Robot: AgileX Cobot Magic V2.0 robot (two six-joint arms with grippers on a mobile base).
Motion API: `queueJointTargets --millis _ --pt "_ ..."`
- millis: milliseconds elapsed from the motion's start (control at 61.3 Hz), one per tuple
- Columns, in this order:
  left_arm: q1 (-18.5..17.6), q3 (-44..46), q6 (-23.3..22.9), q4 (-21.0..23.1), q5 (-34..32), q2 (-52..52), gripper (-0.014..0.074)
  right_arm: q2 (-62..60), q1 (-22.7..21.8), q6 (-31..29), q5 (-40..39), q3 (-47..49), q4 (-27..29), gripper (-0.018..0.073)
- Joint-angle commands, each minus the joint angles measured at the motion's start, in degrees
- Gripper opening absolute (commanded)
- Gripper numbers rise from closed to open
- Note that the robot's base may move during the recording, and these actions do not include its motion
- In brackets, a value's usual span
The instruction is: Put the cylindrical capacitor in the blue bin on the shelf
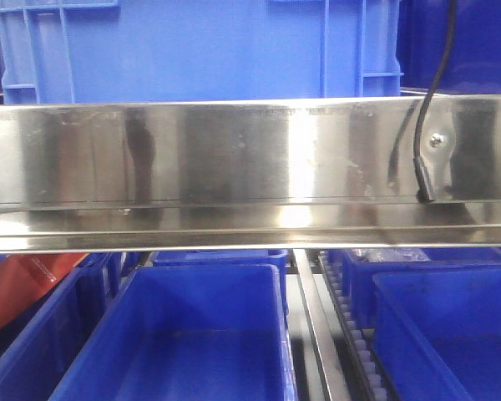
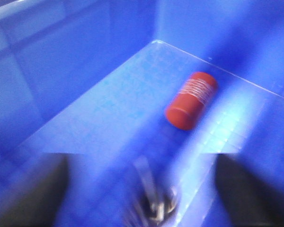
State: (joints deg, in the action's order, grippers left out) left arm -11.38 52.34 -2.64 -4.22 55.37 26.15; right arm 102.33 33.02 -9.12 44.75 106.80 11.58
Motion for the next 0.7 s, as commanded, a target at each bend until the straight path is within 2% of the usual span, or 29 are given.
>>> queueJointTargets --millis 0,49,147,277,424,555,685 --pt "0.3 -0.1 -0.5 0.4 -0.7 -0.2 -0.0111 -2.2 0.1 -0.4 -0.3 0.5 -0.4 0.0534" --pt "0.3 -0.1 -0.5 0.4 -0.7 -0.2 -0.0111 -3.3 0.1 -0.4 -0.3 0.5 -0.4 0.0497" --pt "0.3 -0.1 -0.5 0.4 -0.7 -0.2 -0.0111 -6.3 0.1 -0.4 -0.7 0.5 -0.4 0.0358" --pt "0.3 -0.1 -0.5 0.4 -0.7 -0.2 -0.0111 -11.4 -0.4 -0.4 -0.1 0.5 -1.2 0.008" --pt "0.3 -0.1 -0.5 0.4 -0.7 -0.2 -0.0111 -17.8 -3.0 -0.4 2.9 0.2 -1.2 -0.015" --pt "0.3 -0.1 -0.5 0.4 -0.7 -0.2 -0.0111 -24.6 -6.9 -0.4 4.1 -4.0 -1.5 -0.016" --pt "0.3 -0.1 -0.5 0.4 -0.7 -0.2 -0.0111 -34.0 -12.1 -0.4 2.8 -13.3 -4.0 -0.016"
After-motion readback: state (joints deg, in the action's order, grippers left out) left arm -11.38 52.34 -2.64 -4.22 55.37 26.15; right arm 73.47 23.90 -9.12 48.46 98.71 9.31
